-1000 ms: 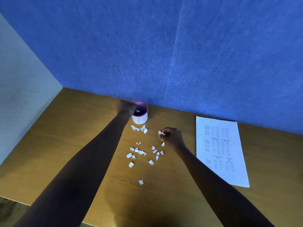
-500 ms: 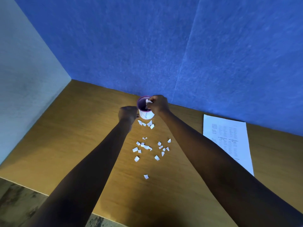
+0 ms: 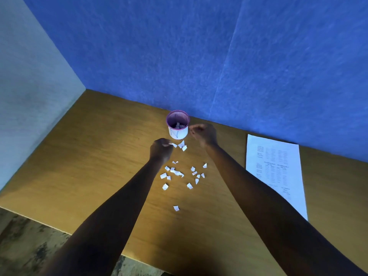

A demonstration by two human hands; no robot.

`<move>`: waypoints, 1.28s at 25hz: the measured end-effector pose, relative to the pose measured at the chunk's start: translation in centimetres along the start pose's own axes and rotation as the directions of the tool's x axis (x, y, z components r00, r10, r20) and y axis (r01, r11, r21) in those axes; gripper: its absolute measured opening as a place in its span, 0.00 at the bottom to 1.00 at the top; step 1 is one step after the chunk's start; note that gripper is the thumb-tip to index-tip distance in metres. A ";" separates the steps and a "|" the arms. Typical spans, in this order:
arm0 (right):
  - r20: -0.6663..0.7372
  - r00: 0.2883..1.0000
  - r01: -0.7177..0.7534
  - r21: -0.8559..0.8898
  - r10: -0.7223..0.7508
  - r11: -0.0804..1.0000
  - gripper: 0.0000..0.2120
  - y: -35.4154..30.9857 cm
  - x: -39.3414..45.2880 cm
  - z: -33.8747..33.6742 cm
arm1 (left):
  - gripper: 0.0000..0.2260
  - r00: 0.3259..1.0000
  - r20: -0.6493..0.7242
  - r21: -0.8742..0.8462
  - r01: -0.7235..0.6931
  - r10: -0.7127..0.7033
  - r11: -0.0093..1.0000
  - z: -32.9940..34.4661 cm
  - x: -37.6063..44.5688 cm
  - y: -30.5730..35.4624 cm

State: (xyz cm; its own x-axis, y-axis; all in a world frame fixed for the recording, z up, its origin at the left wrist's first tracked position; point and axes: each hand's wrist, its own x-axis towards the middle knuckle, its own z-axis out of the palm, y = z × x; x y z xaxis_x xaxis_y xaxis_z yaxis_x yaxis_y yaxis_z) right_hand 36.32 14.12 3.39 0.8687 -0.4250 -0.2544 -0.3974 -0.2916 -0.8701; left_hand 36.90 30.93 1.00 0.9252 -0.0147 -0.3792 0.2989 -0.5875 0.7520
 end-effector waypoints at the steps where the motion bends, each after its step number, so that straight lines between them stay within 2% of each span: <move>1: -0.011 1.000 0.028 -0.079 -0.029 0.996 0.09 1.3 -0.9 -0.4 | 0.14 0.998 0.024 0.059 -0.052 0.051 0.997 0.5 -0.4 -0.5; 3: -0.006 0.996 0.090 -0.247 -0.094 0.965 0.11 4.4 -2.6 -0.9 | 0.16 0.982 0.111 0.151 -0.170 0.154 0.974 1.4 -1.1 -2.3; 5: 0.049 0.987 0.161 -0.412 -0.155 0.897 0.14 7.6 -4.4 -1.3 | 0.18 0.932 0.229 0.226 -0.333 0.283 0.915 2.3 -1.8 -4.6; 7: 0.128 0.971 0.237 -0.496 -0.200 0.835 0.20 10.7 -6.2 -1.4 | 0.21 0.870 0.313 0.304 -0.471 0.380 0.828 3.2 -2.1 -6.8; 10: 0.274 0.930 0.363 -0.595 -0.244 0.717 0.27 13.7 -8.5 -0.6 | 0.22 0.820 0.389 0.399 -0.560 0.419 0.726 3.0 -3.0 -8.0; 16: 0.498 0.810 0.566 -0.521 -0.310 0.639 0.34 14.0 -10.5 1.1 | 0.22 0.806 0.422 0.373 -0.572 0.415 0.731 2.2 -5.8 -8.7; 20: 0.563 0.735 0.664 -0.483 -0.378 0.570 0.27 13.8 -11.8 1.2 | 0.24 0.798 0.423 0.348 -0.580 0.430 0.736 1.5 -7.7 -9.7; 23: 0.606 0.623 0.781 -0.444 -0.494 0.439 0.24 14.6 -12.5 0.6 | 0.28 0.820 0.410 0.409 -0.557 0.400 0.723 1.7 -9.2 -10.3; 24: 0.610 0.614 0.788 -0.444 -0.500 0.426 0.23 15.0 -12.7 0.4 | 0.28 0.827 0.406 0.440 -0.550 0.389 0.710 1.9 -9.6 -10.4; 26: 0.533 0.686 0.728 -0.501 -0.496 0.468 0.18 15.1 -13.2 -0.5 | 0.26 0.839 0.380 0.482 -0.540 0.390 0.690 2.2 -10.3 -10.6; 28: 0.487 0.740 0.671 -0.485 -0.463 0.562 0.17 15.2 -13.8 -1.3 | 0.22 0.857 0.341 0.515 -0.513 0.385 0.686 2.3 -11.0 -10.8; 29: 0.509 0.737 0.669 -0.456 -0.446 0.587 0.16 14.9 -14.2 -1.7 | 0.20 0.866 0.323 0.533 -0.499 0.381 0.683 2.4 -11.4 -11.0; 31: 0.554 0.668 0.742 -0.452 -0.497 0.494 0.18 15.1 -14.8 -2.1 | 0.19 0.876 0.295 0.566 -0.483 0.383 0.668 2.4 -12.5 -11.7; 32: 0.576 0.674 0.735 -0.455 -0.463 0.503 0.19 14.4 -15.3 -2.3 | 0.19 0.873 0.286 0.578 -0.487 0.396 0.655 2.4 -13.0 -11.9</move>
State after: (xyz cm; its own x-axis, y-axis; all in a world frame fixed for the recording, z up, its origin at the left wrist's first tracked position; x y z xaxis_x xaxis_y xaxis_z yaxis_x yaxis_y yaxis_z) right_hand 16.60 14.47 -4.21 0.9394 0.3425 -0.0118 0.3039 -0.8486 -0.4330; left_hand 20.76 36.19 -4.37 0.8590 -0.4766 -0.1870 -0.3894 -0.8453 0.3657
